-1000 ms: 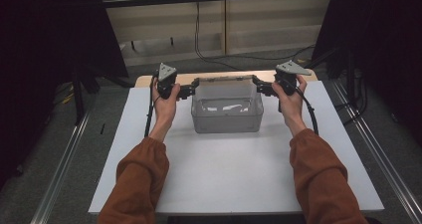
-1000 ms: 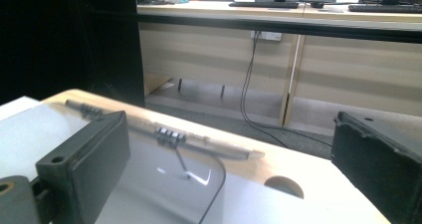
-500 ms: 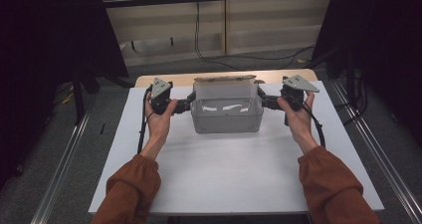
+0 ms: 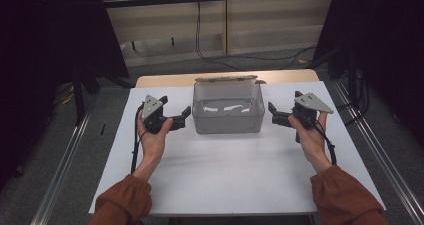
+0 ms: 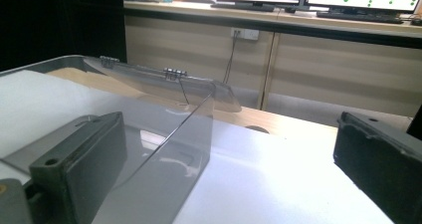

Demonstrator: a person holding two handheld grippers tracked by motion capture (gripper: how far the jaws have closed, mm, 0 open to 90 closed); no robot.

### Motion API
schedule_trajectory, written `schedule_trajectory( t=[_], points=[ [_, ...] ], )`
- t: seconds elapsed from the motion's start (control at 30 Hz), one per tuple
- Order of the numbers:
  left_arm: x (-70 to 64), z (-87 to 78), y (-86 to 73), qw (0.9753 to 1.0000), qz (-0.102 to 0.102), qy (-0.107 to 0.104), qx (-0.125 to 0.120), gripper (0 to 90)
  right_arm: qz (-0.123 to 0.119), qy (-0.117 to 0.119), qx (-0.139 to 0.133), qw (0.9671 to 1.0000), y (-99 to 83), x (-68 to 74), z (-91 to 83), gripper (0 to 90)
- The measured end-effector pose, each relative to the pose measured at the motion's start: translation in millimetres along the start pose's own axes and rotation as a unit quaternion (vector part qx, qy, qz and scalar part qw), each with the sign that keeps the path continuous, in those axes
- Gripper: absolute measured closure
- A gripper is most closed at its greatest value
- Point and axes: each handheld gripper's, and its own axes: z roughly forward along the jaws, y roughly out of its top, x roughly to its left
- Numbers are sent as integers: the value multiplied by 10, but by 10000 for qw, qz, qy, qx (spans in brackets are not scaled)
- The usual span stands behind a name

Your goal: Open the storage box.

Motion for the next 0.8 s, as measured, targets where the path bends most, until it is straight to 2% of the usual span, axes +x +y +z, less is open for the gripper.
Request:
schedule_trajectory(
  t=[0.13, 0.17, 0.23, 0.27, 0.37, 0.4, 0.5, 0.53, 0.57, 0.77, 0.8],
  points=[
    [-14, -111, -87, 10000, -95, 6, -23, 30, -28, -77, -31, 10000, -51, 15, -134, 0],
    [-15, -137, -107, 9999, -112, -1, 42, 30, -30, -63, -69, 10000, -68, 18, -165, 0],
    [-28, -191, -151, 9999, -113, -10, 41, 32, -137, -185, -101, 9997, -100, 25, -219, 0],
    [-41, -216, -170, 9998, -175, 8, -21, 38, -167, -236, -133, 9995, -116, 24, -240, 0],
    [-68, -321, -217, 9999, -135, 75, 6, 37, -70, -289, -164, 9994, -159, 13, -307, 0],
    [-85, -357, -242, 9998, -160, 67, -44, 37, -83, -324, -155, 9993, -172, 12, -334, 0],
    [-110, -468, -321, 9999, -122, 97, 9, 37, -74, -316, -197, 9993, -216, 19, -424, 0],
    [-110, -508, -351, 9997, -209, 91, 1, 37, -90, -343, -208, 9992, -228, 21, -456, 0],
    [-116, -533, -367, 9996, -271, 106, -29, 38, -77, -342, -232, 9991, -243, 19, -495, 0],
    [-147, -687, -431, 9989, -314, 328, -85, 37, -41, -320, -259, 9991, -369, 30, -660, 0],
    [-151, -706, -442, 9990, -262, 367, -53, 38, -27, -324, -250, 9992, -383, 27, -688, 0]
  ],
)
